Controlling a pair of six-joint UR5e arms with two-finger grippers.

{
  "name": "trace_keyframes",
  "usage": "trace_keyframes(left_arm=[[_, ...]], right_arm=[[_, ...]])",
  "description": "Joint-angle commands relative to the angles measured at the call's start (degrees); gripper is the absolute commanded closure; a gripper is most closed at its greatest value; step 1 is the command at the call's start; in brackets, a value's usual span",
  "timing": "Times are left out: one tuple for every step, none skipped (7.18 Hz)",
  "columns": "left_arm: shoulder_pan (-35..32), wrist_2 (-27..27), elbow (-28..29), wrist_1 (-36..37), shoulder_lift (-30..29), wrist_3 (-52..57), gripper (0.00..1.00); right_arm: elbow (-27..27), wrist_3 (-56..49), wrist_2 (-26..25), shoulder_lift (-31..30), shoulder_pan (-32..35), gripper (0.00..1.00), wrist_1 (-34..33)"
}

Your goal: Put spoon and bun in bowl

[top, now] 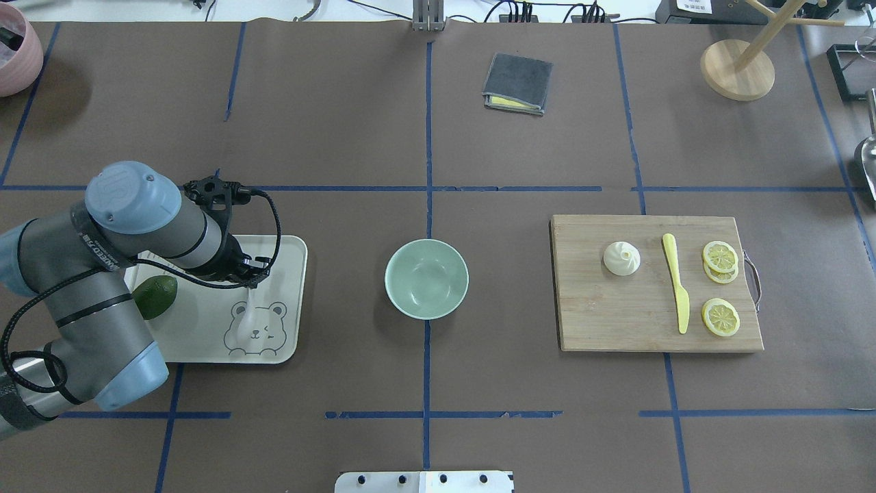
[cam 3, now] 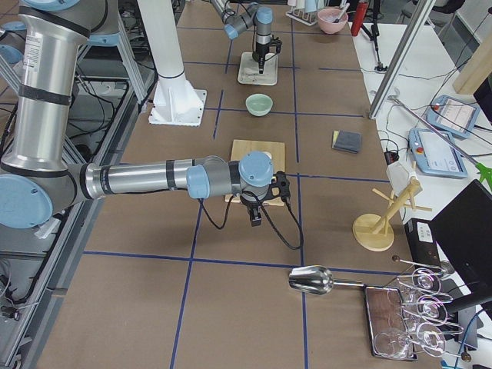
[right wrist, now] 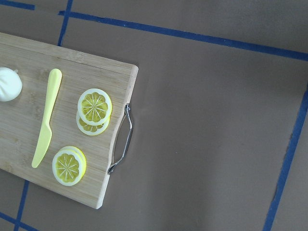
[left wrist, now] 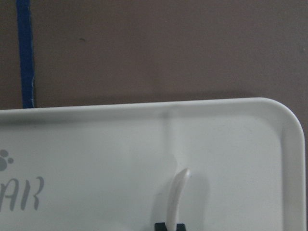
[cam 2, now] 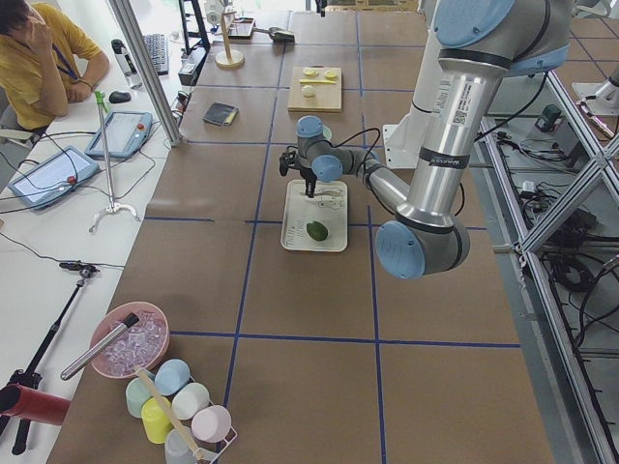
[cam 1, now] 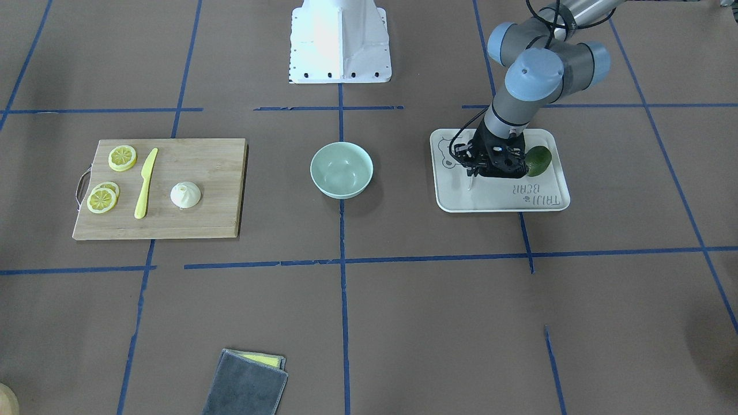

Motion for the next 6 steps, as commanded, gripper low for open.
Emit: trace_keyframes(left_arm=[[1.9, 0.1, 0.0, 2.4, -9.7, -10.6, 1.00], [3.5, 0.2, 1.2, 2.1, -13.7, -14.6, 1.00], [4.0, 0.2, 5.1, 1.8, -19.1, -18.8, 1.00], [4.6, 2.4, 9.1, 1.3, -23.3, -19.2, 1.00], [6.9, 7.0, 10.5, -0.4, -24.4, -19.2, 1.00], [7.1, 7.8, 10.9, -0.9, -25.0, -18.6, 1.00]], right_arm=[[0.2, 0.0, 0.1, 0.0, 0.0, 0.00, 0.0], [0.3, -0.1, 0.1, 0.0, -0.1, 0.00, 0.1], [0.3, -0.1, 0.1, 0.0, 0.0, 0.00, 0.1], [0.2, -0.1, 0.1, 0.0, -0.1, 0.00, -0.1], [0.0, -0.1, 0.1, 0.0, -0.1, 0.00, -0.1], [-0.1, -0.1, 0.0, 0.0, -0.1, 0.00, -0.1]])
